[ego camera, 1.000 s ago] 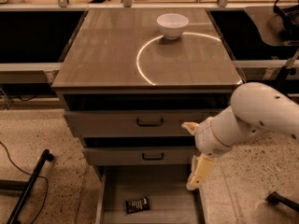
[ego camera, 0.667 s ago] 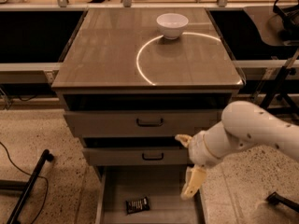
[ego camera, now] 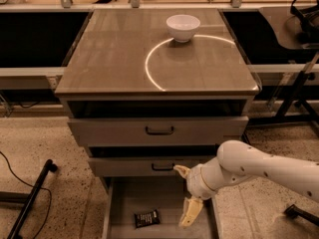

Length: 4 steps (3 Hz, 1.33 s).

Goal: Pick rxbar chocolate from bottom drawer and place on counter

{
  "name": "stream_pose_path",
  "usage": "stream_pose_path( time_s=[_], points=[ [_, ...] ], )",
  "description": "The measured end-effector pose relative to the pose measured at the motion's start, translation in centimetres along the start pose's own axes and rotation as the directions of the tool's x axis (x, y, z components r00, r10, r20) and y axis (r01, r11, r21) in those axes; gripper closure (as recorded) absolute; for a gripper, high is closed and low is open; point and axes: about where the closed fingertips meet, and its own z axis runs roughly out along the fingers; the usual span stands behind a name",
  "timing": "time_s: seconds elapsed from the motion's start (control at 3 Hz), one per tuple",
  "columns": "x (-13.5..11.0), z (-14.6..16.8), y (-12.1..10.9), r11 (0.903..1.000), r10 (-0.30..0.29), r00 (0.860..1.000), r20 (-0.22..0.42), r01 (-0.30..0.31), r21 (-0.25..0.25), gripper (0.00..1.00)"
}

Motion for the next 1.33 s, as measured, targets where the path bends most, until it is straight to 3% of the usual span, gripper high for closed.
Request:
stream_pose_path(
  time_s=[0.33, 0.67, 1.33],
  points=[
    [1.2, 4.8, -0.5, 0.9989, 0.043, 0.999, 0.03, -0.042, -0.019, 0.0],
    [1.2, 4.8, -0.5, 0.9989, 0.043, 0.999, 0.03, -0.042, -0.019, 0.0],
    [5.2, 12.6, -2.2, 0.9963, 0.085, 0.993, 0.081, -0.084, -0.014, 0.0]
  ],
)
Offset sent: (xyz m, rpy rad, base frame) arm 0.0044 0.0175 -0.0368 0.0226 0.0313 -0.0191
